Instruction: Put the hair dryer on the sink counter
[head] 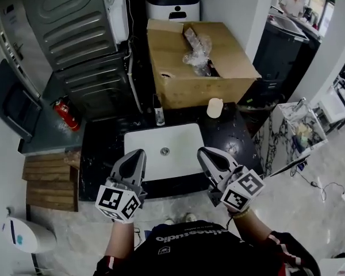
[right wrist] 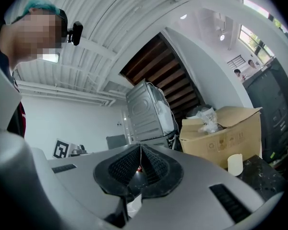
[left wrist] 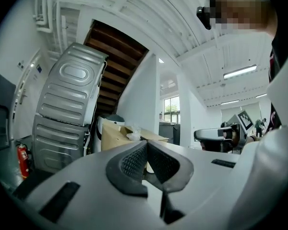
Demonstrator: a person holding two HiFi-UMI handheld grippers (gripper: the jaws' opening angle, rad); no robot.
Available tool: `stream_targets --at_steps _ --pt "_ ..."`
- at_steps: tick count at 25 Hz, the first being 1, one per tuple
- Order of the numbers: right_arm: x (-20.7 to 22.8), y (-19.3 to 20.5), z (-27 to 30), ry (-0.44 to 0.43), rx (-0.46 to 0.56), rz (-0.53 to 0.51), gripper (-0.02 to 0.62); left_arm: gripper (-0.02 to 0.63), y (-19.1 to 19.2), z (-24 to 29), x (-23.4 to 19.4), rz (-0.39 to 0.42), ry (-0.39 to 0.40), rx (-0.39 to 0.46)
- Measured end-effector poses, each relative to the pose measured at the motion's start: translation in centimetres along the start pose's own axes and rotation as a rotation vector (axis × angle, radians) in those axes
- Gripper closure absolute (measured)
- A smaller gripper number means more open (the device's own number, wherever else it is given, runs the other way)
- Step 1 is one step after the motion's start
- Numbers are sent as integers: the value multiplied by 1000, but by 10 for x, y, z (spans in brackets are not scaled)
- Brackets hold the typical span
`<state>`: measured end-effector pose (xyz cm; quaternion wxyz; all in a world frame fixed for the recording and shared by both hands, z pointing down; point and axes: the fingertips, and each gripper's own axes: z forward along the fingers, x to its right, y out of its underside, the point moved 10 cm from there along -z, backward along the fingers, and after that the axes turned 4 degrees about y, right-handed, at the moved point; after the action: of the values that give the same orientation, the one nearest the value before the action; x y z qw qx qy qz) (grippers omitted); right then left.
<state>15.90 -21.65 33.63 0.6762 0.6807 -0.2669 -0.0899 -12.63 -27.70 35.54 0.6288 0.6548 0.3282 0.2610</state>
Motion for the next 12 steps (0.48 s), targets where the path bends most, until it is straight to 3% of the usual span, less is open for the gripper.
stream_targets --at_steps 4,12 --pt "0 3 0 11 -13 -5 555 591 11 1 7 -47 -9 20" --pt "-4 6 5 18 -17 -50 557 591 12 9 18 -37 54 3"
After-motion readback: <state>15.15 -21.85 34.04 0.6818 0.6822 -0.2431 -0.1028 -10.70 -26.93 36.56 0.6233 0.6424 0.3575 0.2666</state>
